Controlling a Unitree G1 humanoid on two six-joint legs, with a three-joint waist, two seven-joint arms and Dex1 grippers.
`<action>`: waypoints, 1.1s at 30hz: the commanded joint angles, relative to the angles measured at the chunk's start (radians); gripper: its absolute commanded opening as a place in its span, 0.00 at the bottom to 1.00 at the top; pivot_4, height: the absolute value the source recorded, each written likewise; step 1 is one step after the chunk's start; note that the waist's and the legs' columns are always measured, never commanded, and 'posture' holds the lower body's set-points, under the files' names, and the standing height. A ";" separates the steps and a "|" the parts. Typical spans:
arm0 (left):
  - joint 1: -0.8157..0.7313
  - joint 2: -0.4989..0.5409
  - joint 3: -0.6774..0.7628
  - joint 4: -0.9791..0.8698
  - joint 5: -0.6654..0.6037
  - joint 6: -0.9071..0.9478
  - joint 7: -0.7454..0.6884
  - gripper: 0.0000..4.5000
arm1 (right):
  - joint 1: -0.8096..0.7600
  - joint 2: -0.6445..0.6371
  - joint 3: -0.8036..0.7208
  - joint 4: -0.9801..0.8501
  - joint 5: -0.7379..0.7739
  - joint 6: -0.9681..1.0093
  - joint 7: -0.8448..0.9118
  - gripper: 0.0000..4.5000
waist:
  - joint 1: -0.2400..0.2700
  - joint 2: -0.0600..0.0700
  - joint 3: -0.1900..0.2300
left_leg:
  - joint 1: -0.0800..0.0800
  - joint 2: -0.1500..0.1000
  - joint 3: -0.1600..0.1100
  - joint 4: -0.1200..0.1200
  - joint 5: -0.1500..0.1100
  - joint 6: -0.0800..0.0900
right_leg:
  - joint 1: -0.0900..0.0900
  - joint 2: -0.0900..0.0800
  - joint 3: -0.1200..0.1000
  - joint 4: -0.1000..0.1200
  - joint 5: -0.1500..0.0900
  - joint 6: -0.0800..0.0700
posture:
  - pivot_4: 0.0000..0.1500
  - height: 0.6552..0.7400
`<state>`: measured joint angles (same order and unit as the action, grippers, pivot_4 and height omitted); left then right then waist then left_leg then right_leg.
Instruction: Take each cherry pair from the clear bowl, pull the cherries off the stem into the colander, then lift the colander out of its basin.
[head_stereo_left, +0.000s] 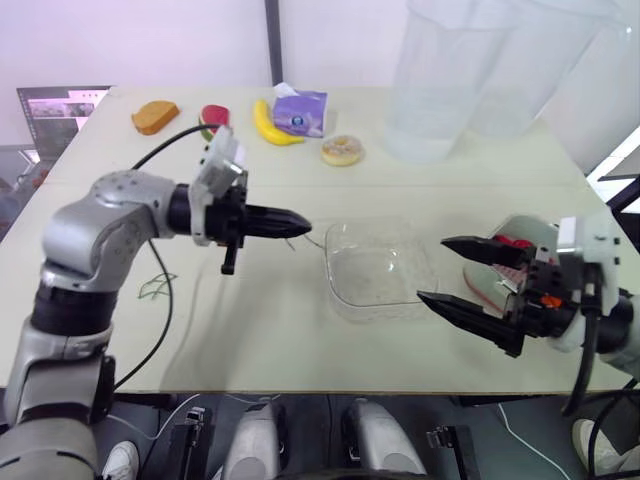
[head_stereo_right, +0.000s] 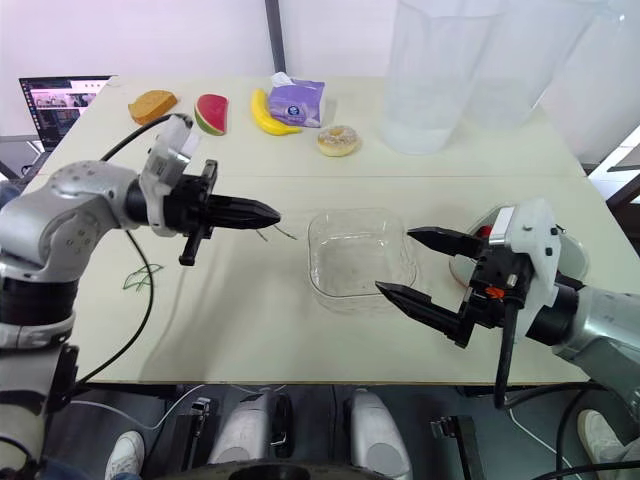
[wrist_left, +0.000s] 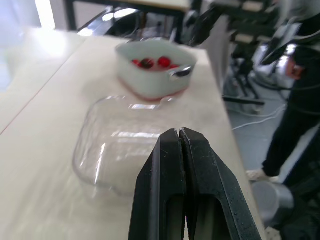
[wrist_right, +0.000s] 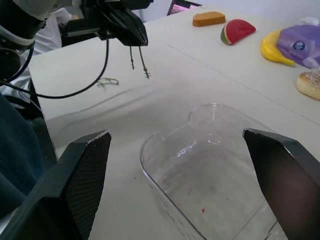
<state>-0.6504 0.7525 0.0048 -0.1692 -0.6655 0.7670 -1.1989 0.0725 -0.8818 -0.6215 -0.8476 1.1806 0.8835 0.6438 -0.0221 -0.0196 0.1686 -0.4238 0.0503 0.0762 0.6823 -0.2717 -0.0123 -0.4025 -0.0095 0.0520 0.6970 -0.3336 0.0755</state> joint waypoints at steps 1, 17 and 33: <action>0.093 0.050 0.117 -0.002 0.051 -0.023 0.116 0.00 | 0.008 -0.016 0.002 -0.018 0.007 -0.050 0.014 1.00 | 0.000 0.000 0.000 | 0.000 0.000 0.000 0.000 0.000 0.000 | 0.000 0.000 0.000 0.000 0.000 0.000 | 1.00 1.00; 0.427 0.168 0.295 0.362 0.228 -0.404 0.089 0.42 | -0.055 -0.020 0.127 0.051 0.007 -0.135 0.037 1.00 | 0.026 -0.003 0.000 | 0.001 -0.001 0.000 0.000 -0.002 0.003 | 0.004 -0.007 -0.004 -0.006 0.001 -0.001 | 1.00 1.00; 0.153 0.232 0.219 0.101 0.031 -0.124 -0.073 1.00 | 0.018 -0.042 0.009 0.069 0.038 -0.133 -0.018 1.00 | 0.010 -0.004 -0.001 | 0.000 -0.001 0.000 0.000 -0.002 0.003 | 0.005 -0.006 -0.005 -0.006 0.002 0.000 | 1.00 1.00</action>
<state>-0.4762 0.9688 0.2321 -0.0025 -0.5739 0.5918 -1.2429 0.0884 -0.9143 -0.5613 -0.7781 1.1995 0.7626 0.6448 -0.0125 -0.0232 0.1680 -0.4234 0.0490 0.0760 0.6824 -0.2738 -0.0089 -0.3974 -0.0156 0.0472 0.6904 -0.3319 0.0758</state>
